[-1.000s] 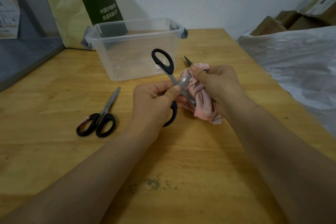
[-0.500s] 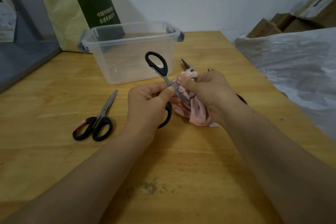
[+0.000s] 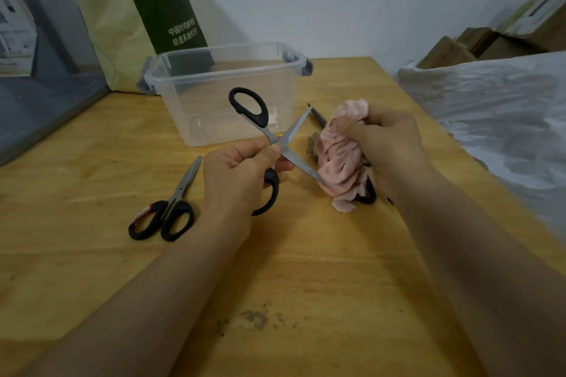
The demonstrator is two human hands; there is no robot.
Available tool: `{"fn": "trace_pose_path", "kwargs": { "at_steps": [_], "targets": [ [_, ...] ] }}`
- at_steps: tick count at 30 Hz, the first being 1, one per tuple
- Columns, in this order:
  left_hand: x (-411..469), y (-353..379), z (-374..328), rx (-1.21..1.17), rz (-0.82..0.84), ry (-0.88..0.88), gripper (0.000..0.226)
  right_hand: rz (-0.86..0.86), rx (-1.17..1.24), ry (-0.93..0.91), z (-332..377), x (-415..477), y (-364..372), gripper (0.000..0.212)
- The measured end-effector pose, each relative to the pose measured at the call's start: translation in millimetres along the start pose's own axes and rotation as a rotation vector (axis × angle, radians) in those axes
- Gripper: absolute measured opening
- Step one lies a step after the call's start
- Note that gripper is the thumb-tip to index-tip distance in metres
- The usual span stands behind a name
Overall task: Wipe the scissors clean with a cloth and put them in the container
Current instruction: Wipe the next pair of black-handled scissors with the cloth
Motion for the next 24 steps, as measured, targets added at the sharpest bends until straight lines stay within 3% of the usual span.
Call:
{"fn": "trace_pose_path", "kwargs": {
  "at_steps": [4,7,11,16,24],
  "targets": [
    [0,-1,-2,0.027,0.000,0.013,0.019,0.055,-0.018,-0.051,11,-9,5,0.018],
    [-1,0,-5,0.032,0.009,0.024,0.036,0.075,-0.209,-0.162,14,-17,8,0.041],
    [-2,2,-6,0.022,0.027,0.004,0.046,0.149,-0.469,-0.449,17,-32,27,0.017],
    [-3,4,-4,0.059,0.107,0.033,0.023,0.175,-0.649,-0.654,15,-34,36,0.013],
    [-3,9,2,0.108,0.113,0.033,0.029,-0.024,-0.612,-0.572,11,-8,20,0.009]
  ]
}}
Point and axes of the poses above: each hand's wrist, its own x-axis towards the middle knuckle, its own y-axis out of the palm, z = x × y, the point moved 3 cm from there along x, towards the middle knuckle, and after that the axes turned 8 degrees about -x, right-handed, at the moved point
